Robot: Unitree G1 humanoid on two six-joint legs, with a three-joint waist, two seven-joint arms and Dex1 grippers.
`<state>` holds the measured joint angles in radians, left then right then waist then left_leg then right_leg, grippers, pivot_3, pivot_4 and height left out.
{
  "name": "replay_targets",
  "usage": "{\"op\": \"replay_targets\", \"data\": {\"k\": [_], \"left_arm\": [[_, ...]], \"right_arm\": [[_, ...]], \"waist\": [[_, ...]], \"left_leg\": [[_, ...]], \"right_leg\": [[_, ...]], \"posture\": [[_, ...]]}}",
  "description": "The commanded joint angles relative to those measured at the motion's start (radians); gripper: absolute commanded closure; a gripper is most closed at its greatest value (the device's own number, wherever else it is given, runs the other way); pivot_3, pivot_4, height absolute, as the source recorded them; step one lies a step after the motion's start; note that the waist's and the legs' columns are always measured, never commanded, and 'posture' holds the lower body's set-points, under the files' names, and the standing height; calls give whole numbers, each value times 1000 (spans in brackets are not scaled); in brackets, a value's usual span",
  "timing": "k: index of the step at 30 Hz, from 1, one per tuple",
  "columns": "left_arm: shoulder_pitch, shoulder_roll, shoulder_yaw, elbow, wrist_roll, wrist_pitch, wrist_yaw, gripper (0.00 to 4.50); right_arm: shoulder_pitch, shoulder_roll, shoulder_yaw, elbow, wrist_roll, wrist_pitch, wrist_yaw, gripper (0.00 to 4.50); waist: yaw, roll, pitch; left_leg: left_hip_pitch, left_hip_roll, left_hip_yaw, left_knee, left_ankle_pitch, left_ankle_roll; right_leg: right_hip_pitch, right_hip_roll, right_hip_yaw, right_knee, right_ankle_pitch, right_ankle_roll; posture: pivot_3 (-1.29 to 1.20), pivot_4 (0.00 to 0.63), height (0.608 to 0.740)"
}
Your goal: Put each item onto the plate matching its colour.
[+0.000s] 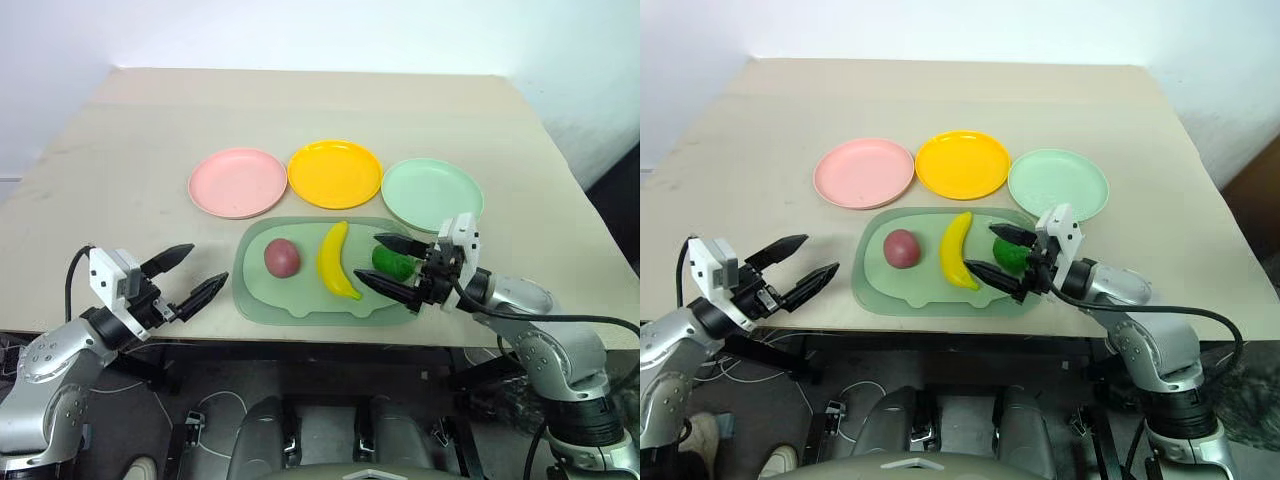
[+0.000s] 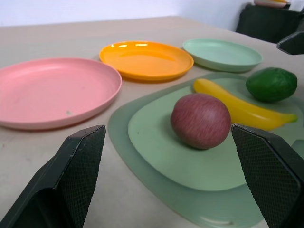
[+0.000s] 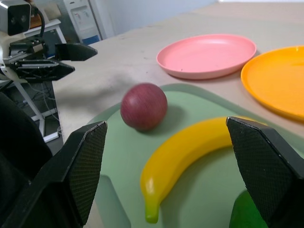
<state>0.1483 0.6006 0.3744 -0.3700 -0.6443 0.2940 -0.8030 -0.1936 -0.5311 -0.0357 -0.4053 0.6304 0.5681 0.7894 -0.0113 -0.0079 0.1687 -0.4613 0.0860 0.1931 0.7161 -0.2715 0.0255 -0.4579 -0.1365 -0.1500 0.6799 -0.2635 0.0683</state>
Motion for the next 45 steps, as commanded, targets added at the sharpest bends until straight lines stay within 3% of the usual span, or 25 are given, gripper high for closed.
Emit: {"op": "replay_targets", "data": {"k": [1,16,39,45], "left_arm": [[-17,15,14,-33,-18,-1,-4,55],[-84,-7,-49,22,13,-26,-45,12],[-152,-14,-108,11,21,1,-20,12],[-133,-12,-98,-9,13,8,-12,12]], "right_arm": [[-7,2,-13,-7,0,-33,6,228],[-78,-20,-37,86,-2,-32,31,114],[-215,13,76,423,-216,-134,55,114],[-199,2,84,414,-230,-110,76,114]], "waist": [[0,0,0],[1,0,0],[-2,0,0],[-3,0,0]], "left_leg": [[0,0,0,0,0,0],[0,0,0,0,0,0],[0,-1,1,0,0,0],[0,-1,1,0,1,-1]], "right_leg": [[0,0,0,0,0,0],[0,0,0,0,0,0],[0,0,0,0,0,0],[0,1,0,1,0,0]], "posture": [[0,150,695],[0,150,695],[0,150,695],[0,150,695]]}}
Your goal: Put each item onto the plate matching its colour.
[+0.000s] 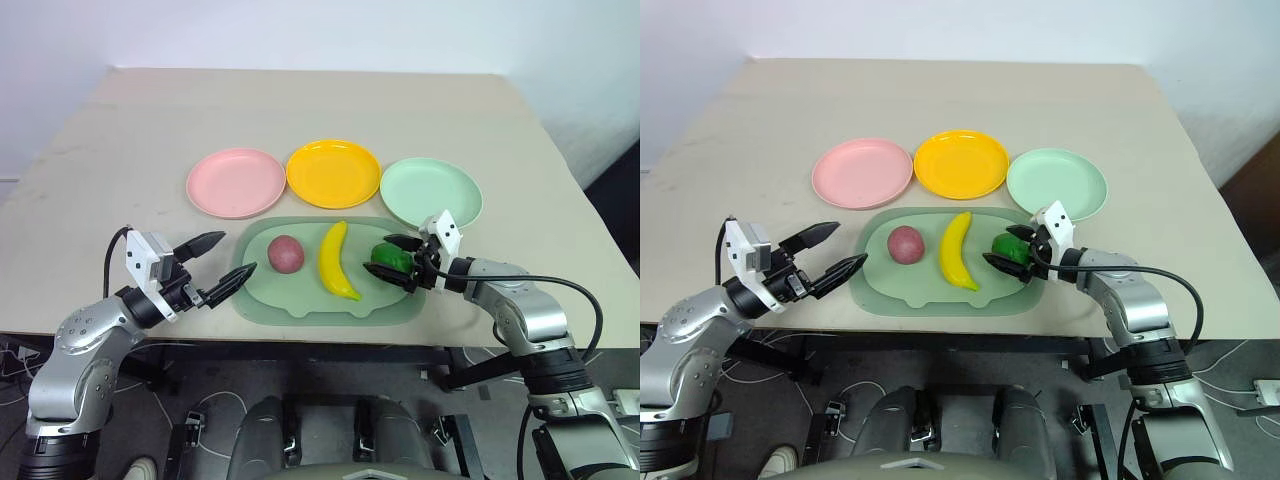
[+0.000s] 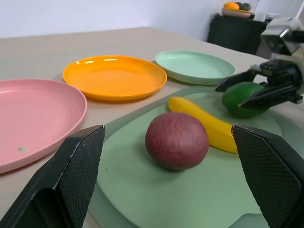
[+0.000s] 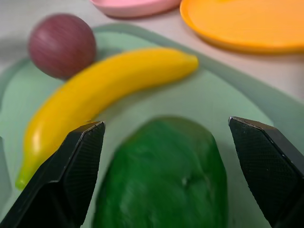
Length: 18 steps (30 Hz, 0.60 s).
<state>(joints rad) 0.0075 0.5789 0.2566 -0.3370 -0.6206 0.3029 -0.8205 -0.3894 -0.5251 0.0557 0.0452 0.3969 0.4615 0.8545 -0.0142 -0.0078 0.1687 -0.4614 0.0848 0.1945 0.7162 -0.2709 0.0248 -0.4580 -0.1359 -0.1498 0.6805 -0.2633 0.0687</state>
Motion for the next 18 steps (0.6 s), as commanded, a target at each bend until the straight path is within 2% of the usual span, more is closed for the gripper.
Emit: {"op": "replay_targets", "data": {"k": [1,3,4,6,9,14,18], "left_arm": [[10,10,21,-43,-10,-2,5,12],[7,8,17,-41,-8,-3,8,12],[5,7,14,-39,-6,-4,9,0],[3,9,11,-35,-3,-8,6,0],[0,17,17,-27,-6,-9,-2,0],[7,25,25,-15,-5,-18,-17,0],[3,24,25,-14,-6,-17,-20,0]], "right_arm": [[-1,-3,-8,-41,2,-1,10,114],[6,-6,-8,-50,-7,-2,6,114],[10,-8,-8,-55,-11,-7,7,271],[23,-13,-7,-73,-9,-7,17,709],[36,-23,-18,-114,1,2,27,1611],[-15,-21,-75,-155,41,38,-2,1647],[-150,5,-128,-59,44,58,-81,1647]], "waist": [[0,0,0],[0,0,0],[1,0,0],[2,0,0],[0,0,0],[1,0,0],[0,0,0]], "left_leg": [[0,0,0,0,0,0],[0,0,0,0,0,0],[0,0,0,0,0,0],[0,0,0,0,0,0],[0,0,0,0,0,0],[0,1,0,0,0,0],[0,1,0,0,0,0]], "right_leg": [[0,0,0,0,0,0],[0,0,0,0,0,0],[0,0,0,0,0,0],[0,0,0,0,0,0],[0,0,0,0,0,0],[0,0,0,0,0,0],[-1,0,0,0,0,0]], "posture": [[0,150,695],[0,150,695],[0,150,695],[0,150,695],[0,150,695],[0,150,695],[0,150,695]]}}
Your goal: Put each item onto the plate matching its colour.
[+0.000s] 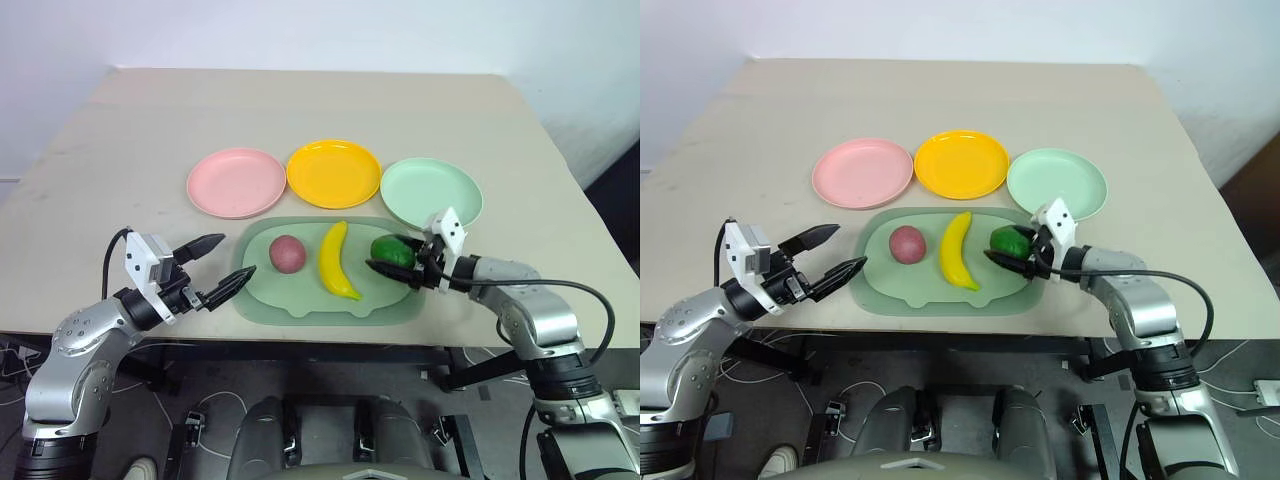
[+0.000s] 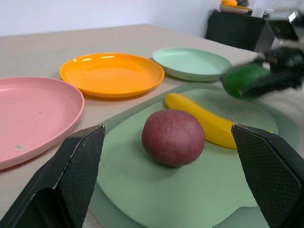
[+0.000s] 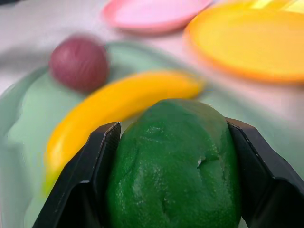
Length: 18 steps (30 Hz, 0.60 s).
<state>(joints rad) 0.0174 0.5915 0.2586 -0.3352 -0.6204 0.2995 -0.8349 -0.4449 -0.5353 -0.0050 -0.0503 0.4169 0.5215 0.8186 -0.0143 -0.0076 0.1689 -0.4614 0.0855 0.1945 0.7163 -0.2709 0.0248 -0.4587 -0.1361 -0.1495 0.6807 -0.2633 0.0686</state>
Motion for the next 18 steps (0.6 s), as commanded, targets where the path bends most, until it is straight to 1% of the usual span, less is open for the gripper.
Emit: {"op": "replay_targets", "data": {"k": [1,2,6,10,13,15,18], "left_arm": [[-9,11,23,-14,-6,-14,-6,0],[-10,11,22,-13,-6,-15,-7,0],[-5,5,19,-18,-2,-19,-4,0],[3,3,22,-28,-3,-18,1,0],[15,2,26,-42,-4,-15,11,0],[25,1,30,-50,-6,-14,19,0],[37,-2,34,-60,-8,-13,31,0]], "right_arm": [[-141,26,-80,96,16,-11,-67,1647],[-182,35,-87,157,0,-29,-87,1647],[-353,39,-39,509,-148,-171,-148,1647],[-480,65,-15,799,-244,-260,-225,1647],[-554,86,-8,972,-292,-310,-270,1647],[-578,92,1,1032,-318,-351,-265,914],[-595,94,-10,1051,-321,-385,-238,37]], "waist": [[-1,0,0],[-2,0,0],[-1,0,0],[-4,0,0],[-11,1,1],[-12,2,1],[-15,2,1]], "left_leg": [[0,0,0,0,0,0],[0,0,0,0,0,0],[0,-1,1,0,0,0],[0,-1,3,0,0,0],[0,-1,5,0,1,-1],[0,-1,5,0,1,-1],[0,-1,6,0,1,-1]], "right_leg": [[0,0,0,0,0,0],[0,0,0,0,0,0],[0,0,0,0,0,0],[-1,0,1,1,0,0],[-2,1,2,2,0,0],[-3,1,2,2,0,0],[-3,1,3,2,0,0]], "posture": [[0,150,695],[0,150,695],[0,150,695],[0,150,695],[0,150,695],[0,150,695],[0,150,695]]}}
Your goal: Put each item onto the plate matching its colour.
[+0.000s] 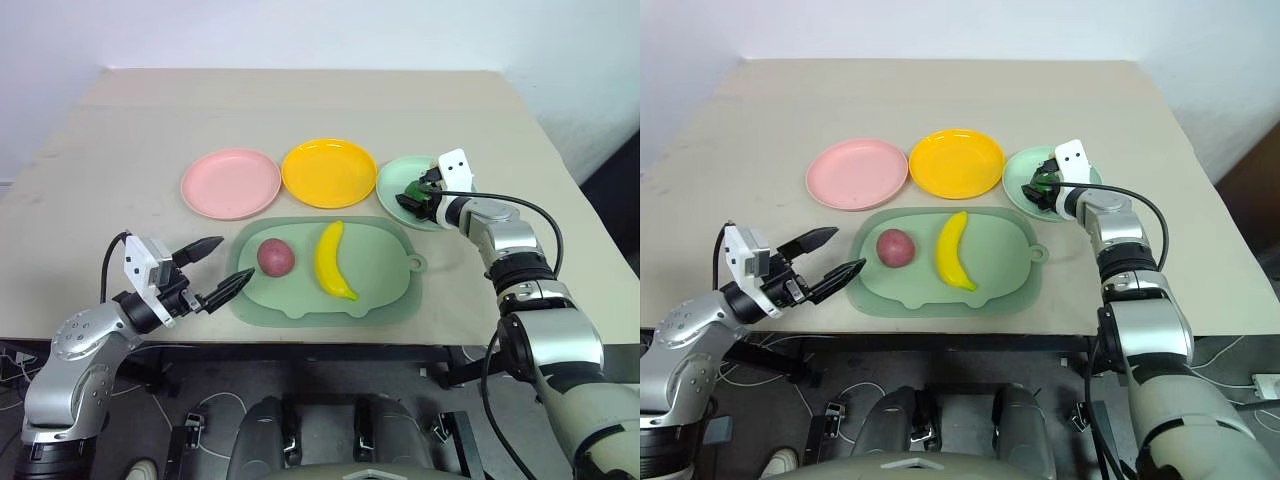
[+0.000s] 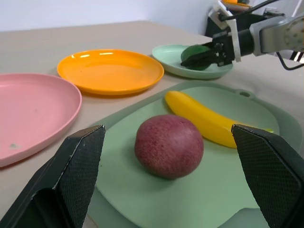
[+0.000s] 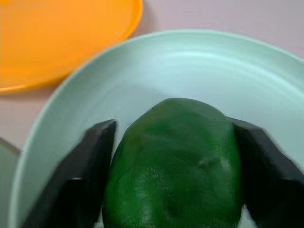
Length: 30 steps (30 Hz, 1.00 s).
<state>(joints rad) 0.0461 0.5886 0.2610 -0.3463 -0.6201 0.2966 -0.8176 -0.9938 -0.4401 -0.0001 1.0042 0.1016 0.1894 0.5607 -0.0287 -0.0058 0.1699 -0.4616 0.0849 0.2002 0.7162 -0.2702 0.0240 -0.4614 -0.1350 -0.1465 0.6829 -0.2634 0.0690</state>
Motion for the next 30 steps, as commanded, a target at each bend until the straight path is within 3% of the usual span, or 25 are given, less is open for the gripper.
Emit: {"op": "replay_targets", "data": {"k": [1,5,8,15,19,25,30], "left_arm": [[14,-1,31,-54,-10,-11,17,0],[27,-3,29,-64,-11,-15,24,0],[30,-1,34,-58,-12,-19,21,0],[22,5,35,-41,-13,-24,1,0],[5,9,35,-25,-12,-24,-6,0],[-22,6,24,-2,-2,-24,-14,0],[-48,1,1,-5,-1,-11,-8,0]], "right_arm": [[-47,-6,-20,-14,-2,-57,31,37],[-23,-50,-19,-101,-30,-67,6,37],[51,-79,-54,-362,28,71,40,37],[297,-87,-31,-1062,211,659,48,37],[347,-18,-66,-1324,369,1006,-3,37],[350,167,-109,-1434,450,1370,-114,37],[376,278,-77,-1386,400,1425,-221,37]], "waist": [[-1,0,0],[-5,0,0],[-4,1,1],[-11,1,0],[-11,1,0],[-7,0,0],[-5,0,0]], "left_leg": [[0,0,0,0,0,0],[0,0,0,0,0,0],[0,0,-1,0,0,0],[0,2,-2,0,0,0],[0,2,-2,0,0,0],[0,2,-3,0,-1,0],[-1,1,-3,0,-1,0]], "right_leg": [[0,0,0,0,0,0],[0,0,0,0,0,0],[0,0,0,0,0,0],[0,0,1,0,0,0],[0,-1,1,0,0,0],[0,-1,0,0,0,-1],[0,-1,0,-1,0,-1]], "posture": [[0,150,695],[0,150,695],[0,150,695],[0,150,695],[0,150,695],[0,150,695],[0,150,695]]}}
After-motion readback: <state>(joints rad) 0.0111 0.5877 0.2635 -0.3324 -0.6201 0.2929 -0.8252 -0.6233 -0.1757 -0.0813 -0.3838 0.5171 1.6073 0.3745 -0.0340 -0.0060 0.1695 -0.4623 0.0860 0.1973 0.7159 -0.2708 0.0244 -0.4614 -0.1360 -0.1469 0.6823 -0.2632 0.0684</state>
